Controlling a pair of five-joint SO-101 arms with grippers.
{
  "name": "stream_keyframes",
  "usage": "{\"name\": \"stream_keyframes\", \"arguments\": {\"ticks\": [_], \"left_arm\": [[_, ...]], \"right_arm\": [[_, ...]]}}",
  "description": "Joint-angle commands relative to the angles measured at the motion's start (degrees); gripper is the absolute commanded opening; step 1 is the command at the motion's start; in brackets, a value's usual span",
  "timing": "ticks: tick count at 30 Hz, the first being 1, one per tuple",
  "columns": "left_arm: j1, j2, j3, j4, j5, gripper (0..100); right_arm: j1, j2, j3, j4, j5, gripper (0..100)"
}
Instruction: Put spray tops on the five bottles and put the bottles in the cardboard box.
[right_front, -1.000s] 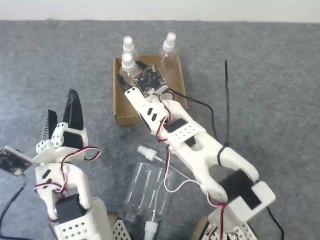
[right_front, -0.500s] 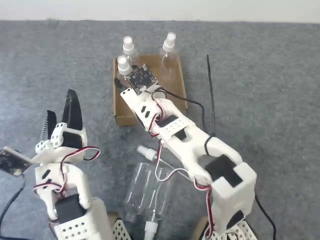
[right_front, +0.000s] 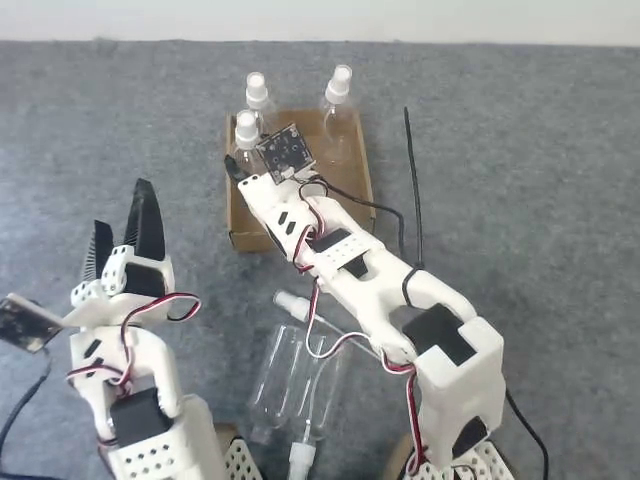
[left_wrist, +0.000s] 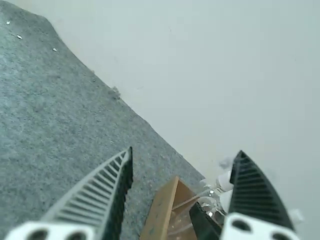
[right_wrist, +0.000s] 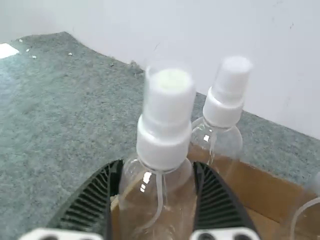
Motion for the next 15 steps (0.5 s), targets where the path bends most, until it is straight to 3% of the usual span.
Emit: {"name": "stream_keyframes", "arguments": {"ticks": [1, 15], "left_arm": [[0.0, -0.8, -1.5, -1.9, 0.4, 30], [0.0, -0.8, -1.5, -1.9, 0.4, 30]], "right_arm": [[-0.5, -1.3, -4.2, -0.3, -0.1, 0.6], [-0.2, 4.3, -5.4, -6.3, 0.4, 0.6]]}}
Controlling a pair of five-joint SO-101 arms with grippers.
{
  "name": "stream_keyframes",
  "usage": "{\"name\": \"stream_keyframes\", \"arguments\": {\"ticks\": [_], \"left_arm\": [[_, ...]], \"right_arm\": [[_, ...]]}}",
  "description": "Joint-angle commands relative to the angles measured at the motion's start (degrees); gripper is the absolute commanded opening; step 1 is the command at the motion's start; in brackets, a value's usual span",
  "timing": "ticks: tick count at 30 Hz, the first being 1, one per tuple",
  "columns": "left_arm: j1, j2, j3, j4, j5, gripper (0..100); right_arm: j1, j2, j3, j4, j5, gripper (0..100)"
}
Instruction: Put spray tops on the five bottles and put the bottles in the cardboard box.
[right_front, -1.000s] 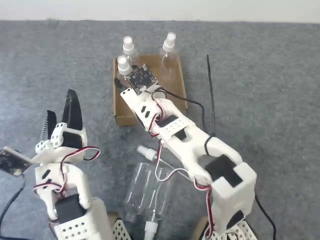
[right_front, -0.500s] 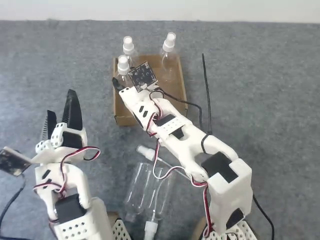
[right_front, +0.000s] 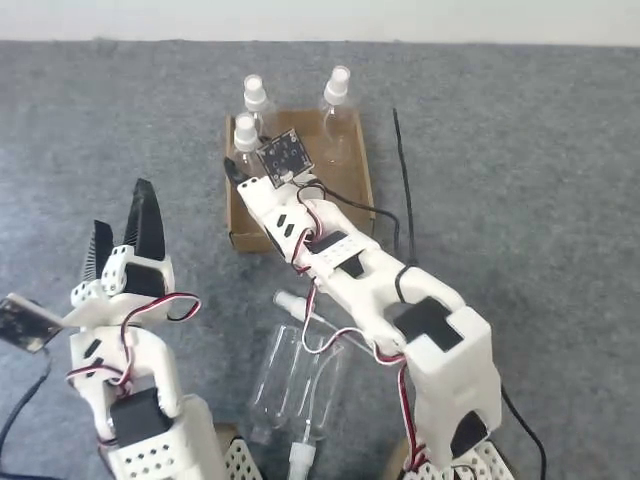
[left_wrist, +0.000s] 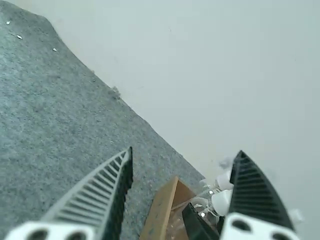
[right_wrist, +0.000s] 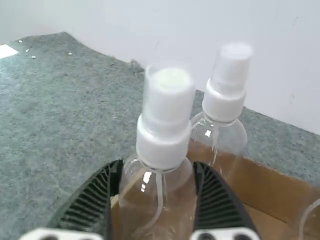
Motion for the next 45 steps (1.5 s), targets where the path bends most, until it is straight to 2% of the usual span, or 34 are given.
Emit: {"name": "stream_keyframes", "arguments": {"ticks": [1, 14, 19, 24, 30, 36, 41, 45], "left_arm": [[0.0, -0.8, -1.5, -1.9, 0.4, 30], [0.0, -0.8, -1.5, -1.9, 0.4, 30], [0.0, -0.8, -1.5, -1.9, 0.4, 30], [0.0, -0.8, -1.5, -1.9, 0.4, 30], [0.0, -0.8, -1.5, -1.9, 0.4, 30], [0.0, -0.8, -1.5, -1.9, 0.4, 30], [0.0, -0.8, -1.5, -1.8, 0.4, 30], [0.0, -0.8, -1.4, -1.8, 0.4, 30]], "right_arm": [[-0.1, -1.1, -3.3, -2.6, 0.4, 0.6], [-0.3, -1.5, -2.0, -2.5, 0.5, 0.6], [-0.7, -1.5, -1.5, -2.5, 4.4, 0.7], [-0.7, -1.5, -1.5, -2.5, 4.7, 0.8], [-0.7, -1.6, -0.6, -2.4, 4.2, 12.8], [-2.5, -1.7, 0.4, -1.6, 4.7, 13.9], [-2.8, -1.7, -0.5, 1.6, 5.4, 20.7], [-2.8, -1.7, -0.5, 1.6, 5.4, 20.8]]}}
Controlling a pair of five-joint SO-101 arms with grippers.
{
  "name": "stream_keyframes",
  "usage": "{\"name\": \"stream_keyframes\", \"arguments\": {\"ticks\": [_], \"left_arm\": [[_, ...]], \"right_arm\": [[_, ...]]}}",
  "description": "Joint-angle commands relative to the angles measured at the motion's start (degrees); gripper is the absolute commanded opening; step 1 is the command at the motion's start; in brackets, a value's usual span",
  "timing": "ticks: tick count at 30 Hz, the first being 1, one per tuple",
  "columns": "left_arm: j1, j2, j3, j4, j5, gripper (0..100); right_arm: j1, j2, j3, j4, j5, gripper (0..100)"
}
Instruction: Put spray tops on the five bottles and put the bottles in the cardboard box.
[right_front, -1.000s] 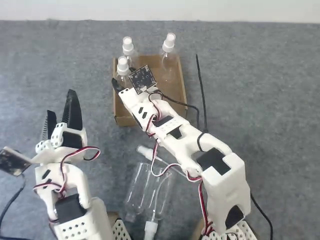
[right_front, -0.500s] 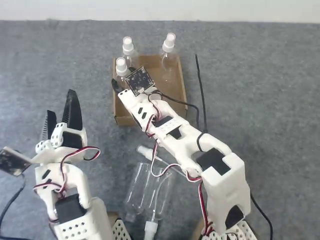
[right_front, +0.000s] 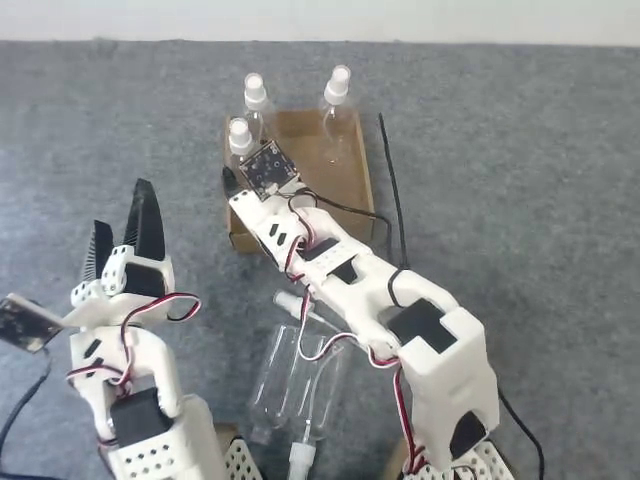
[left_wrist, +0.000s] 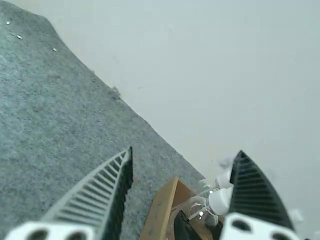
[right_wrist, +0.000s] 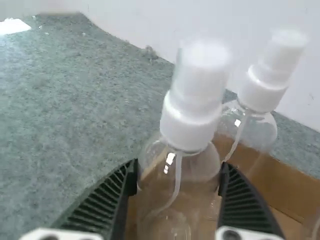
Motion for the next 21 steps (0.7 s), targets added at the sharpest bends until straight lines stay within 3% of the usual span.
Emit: {"name": "stream_keyframes", "arguments": {"ticks": [1, 21], "left_arm": [[0.0, -0.8, -1.4, -1.8, 0.4, 30], [0.0, -0.8, -1.4, -1.8, 0.4, 30]], "right_arm": [[-0.7, -2.2, -1.1, 0.7, 0.9, 20.8], [-0.3, -2.2, -1.0, 1.2, 1.2, 21.0]]}}
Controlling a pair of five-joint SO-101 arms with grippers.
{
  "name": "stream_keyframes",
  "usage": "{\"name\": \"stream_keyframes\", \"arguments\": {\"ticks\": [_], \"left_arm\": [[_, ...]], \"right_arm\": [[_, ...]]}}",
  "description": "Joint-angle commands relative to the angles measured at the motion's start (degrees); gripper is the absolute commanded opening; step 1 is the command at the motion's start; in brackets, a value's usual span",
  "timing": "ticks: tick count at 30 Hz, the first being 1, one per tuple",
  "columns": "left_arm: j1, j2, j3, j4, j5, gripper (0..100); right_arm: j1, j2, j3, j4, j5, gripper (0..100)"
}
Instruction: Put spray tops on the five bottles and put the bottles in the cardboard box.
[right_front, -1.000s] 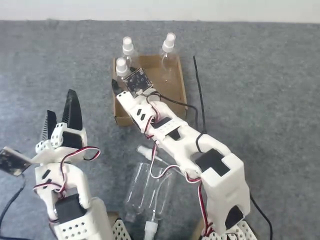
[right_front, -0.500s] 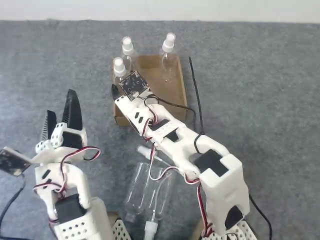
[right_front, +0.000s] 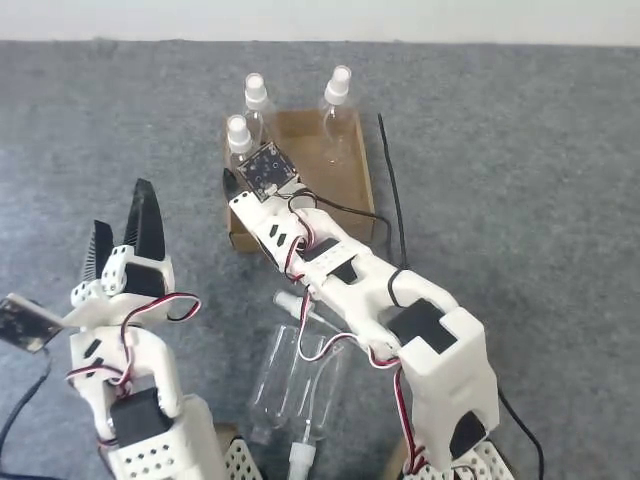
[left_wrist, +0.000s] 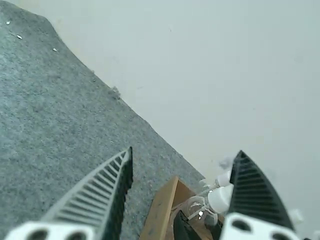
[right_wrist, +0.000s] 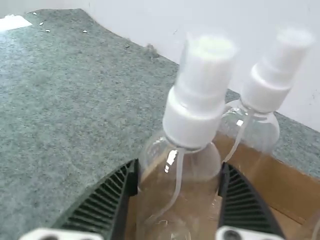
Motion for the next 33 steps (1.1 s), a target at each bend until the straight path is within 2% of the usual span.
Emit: {"name": "stream_keyframes", "arguments": {"ticks": [1, 5, 9, 27, 33], "left_arm": [[0.0, -0.8, -1.4, -1.8, 0.4, 30], [0.0, -0.8, -1.4, -1.8, 0.4, 30], [0.0, -0.8, -1.4, -1.8, 0.4, 30], [0.0, -0.8, -1.4, -1.8, 0.4, 30], [0.0, -0.8, -1.4, -1.8, 0.4, 30]], "right_arm": [[-0.2, -2.2, -1.0, 0.8, 0.8, 21.3], [-0.4, -4.1, -1.0, 5.8, 0.4, 27.0], [-0.1, -6.0, -0.9, 8.6, -1.2, 27.2], [-0.1, -6.6, 0.6, 8.7, -1.6, 27.1], [0.0, -12.1, 5.1, 8.7, -1.6, 27.1]]}}
